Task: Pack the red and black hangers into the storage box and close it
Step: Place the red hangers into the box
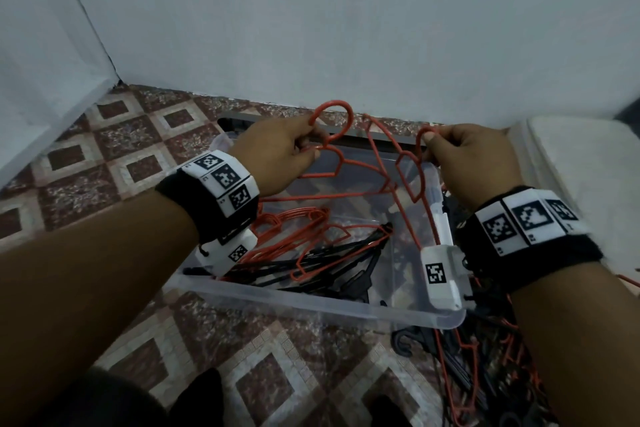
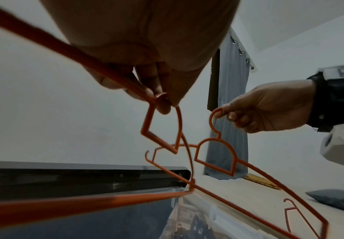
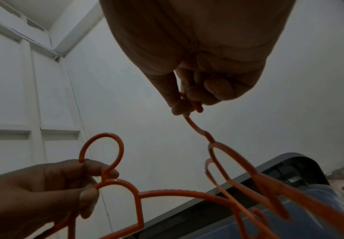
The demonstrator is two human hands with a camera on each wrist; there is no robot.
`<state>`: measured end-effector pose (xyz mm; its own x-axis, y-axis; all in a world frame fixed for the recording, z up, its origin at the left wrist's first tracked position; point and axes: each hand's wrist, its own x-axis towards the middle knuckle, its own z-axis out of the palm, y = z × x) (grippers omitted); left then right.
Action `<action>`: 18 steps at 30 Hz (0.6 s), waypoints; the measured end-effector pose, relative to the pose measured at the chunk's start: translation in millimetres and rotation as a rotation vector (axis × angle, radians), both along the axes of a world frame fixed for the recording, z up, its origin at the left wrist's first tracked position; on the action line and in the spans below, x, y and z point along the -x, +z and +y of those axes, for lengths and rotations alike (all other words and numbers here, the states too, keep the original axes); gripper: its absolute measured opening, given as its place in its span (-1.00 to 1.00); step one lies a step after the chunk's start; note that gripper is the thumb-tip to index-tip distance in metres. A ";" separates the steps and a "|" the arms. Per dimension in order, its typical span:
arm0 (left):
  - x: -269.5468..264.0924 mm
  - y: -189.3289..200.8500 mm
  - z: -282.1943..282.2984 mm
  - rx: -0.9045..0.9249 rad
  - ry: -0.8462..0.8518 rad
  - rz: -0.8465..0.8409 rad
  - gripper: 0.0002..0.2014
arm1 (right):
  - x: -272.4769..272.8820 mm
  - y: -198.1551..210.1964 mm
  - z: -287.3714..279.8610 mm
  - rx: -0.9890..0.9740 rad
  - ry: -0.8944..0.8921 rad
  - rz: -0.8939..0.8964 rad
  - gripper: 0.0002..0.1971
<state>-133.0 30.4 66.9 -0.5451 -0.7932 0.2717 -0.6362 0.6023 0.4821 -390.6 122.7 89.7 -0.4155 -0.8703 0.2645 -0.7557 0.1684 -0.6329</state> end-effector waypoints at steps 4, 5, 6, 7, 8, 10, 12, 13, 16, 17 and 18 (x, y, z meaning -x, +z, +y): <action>6.4 -0.9 5.6 -0.021 0.045 0.038 -0.63 | 1.8 -7.7 -1.1 -0.062 0.012 -0.076 -0.63; 8.3 -2.4 7.4 -0.031 0.049 0.038 -0.59 | 0.4 -9.9 -1.5 -0.070 0.016 -0.123 -0.62; 10.4 -4.2 9.8 -0.043 0.049 0.030 -0.56 | -1.7 -11.5 -2.1 -0.069 0.021 -0.197 -0.66; 13.1 -6.1 12.3 -0.059 0.042 0.016 -0.54 | -5.5 -12.3 -2.6 -0.062 0.028 -0.294 -0.70; 16.5 -8.1 14.7 -0.081 0.028 0.000 -0.51 | -10.6 -12.4 -3.1 -0.060 0.036 -0.398 -0.72; 25.1 -10.6 21.8 -0.109 -0.022 -0.036 -0.46 | -22.7 -10.9 -4.3 -0.097 0.066 -0.571 -0.65; 34.8 -12.3 30.3 -0.099 -0.087 -0.061 -0.41 | -34.1 -10.3 -6.1 -0.137 0.095 -0.672 -0.51; 39.6 -13.3 34.3 -0.086 -0.109 -0.069 -0.39 | -38.4 -11.1 -6.4 -0.144 0.107 -0.706 -0.48; 51.7 -17.4 43.2 -0.094 -0.115 -0.081 -0.46 | -43.7 -12.8 -5.0 -0.160 0.112 -0.698 -0.51; 55.3 -18.9 44.7 -0.103 -0.109 -0.100 -0.52 | -43.8 -13.2 -4.6 -0.150 0.106 -0.690 -0.56; 58.7 -19.7 45.3 -0.114 -0.107 -0.123 -0.59 | -43.2 -13.1 -4.5 -0.132 0.098 -0.693 -0.59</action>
<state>-191.8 75.7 47.2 -0.6514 -0.7507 0.1100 -0.6296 0.6157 0.4738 -347.5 118.1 76.6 -0.3682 -0.9188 -0.1422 -0.2025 0.2285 -0.9523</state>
